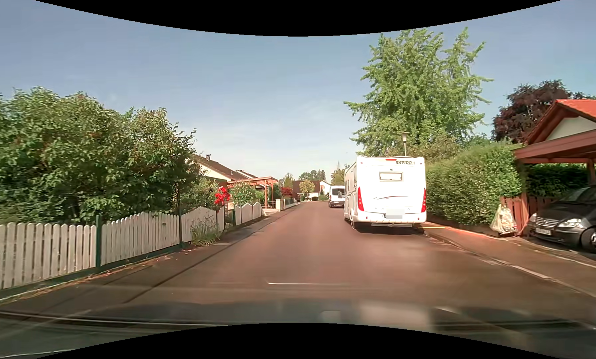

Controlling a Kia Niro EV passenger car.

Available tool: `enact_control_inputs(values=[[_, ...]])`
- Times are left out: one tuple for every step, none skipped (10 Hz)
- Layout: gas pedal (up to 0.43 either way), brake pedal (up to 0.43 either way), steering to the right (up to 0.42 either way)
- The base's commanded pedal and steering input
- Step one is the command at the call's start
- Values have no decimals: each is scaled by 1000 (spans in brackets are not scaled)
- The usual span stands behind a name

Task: Follow the waypoints while adhering to traffic rules and regulations

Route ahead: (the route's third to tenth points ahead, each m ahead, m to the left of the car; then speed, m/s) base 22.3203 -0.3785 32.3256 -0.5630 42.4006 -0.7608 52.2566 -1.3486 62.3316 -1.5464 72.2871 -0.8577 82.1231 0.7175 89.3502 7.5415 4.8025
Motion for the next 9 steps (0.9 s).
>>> enact_control_inputs(values=[[47,0,-10],[47,0,-9],[59,0,-7],[59,0,-6],[79,0,-7],[79,0,-10],[79,0,-15],[79,0,-17],[79,0,-17]])
